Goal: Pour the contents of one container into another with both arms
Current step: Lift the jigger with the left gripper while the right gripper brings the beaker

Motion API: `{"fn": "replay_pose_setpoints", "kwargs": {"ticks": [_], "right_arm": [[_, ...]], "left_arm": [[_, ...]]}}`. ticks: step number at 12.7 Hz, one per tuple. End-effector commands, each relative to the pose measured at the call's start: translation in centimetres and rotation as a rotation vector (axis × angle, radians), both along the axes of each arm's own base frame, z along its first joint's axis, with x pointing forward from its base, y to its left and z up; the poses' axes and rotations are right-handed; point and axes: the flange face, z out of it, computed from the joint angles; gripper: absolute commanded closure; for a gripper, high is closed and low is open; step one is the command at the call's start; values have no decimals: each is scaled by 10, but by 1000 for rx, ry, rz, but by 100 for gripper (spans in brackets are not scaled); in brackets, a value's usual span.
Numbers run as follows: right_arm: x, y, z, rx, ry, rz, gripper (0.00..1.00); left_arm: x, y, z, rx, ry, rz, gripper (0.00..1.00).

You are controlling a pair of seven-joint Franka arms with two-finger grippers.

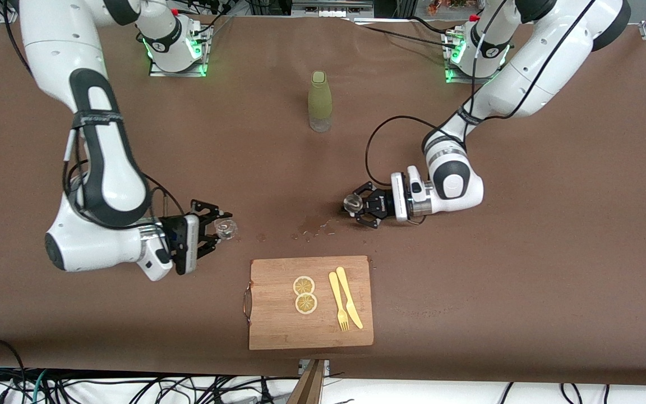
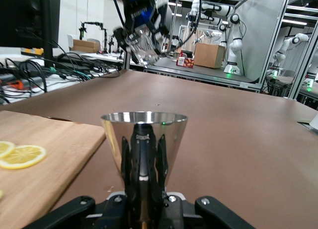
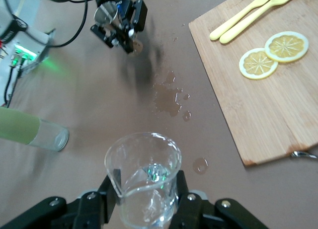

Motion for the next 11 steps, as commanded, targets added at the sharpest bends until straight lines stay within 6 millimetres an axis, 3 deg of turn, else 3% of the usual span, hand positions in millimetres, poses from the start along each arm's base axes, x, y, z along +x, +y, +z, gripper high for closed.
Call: {"fn": "replay_pose_setpoints", "kwargs": {"ticks": [1, 5, 11], "right_arm": [[-8, 23, 14, -117, -13, -9, 70], [-26, 81, 15, -267, -34, -27, 70], [-59, 150, 10, -400, -51, -11, 70]], "left_arm": [[5, -34, -11, -50, 22, 25, 100], [6, -57, -19, -78, 21, 22, 100], [16, -85, -25, -101, 0, 28, 100]]}}
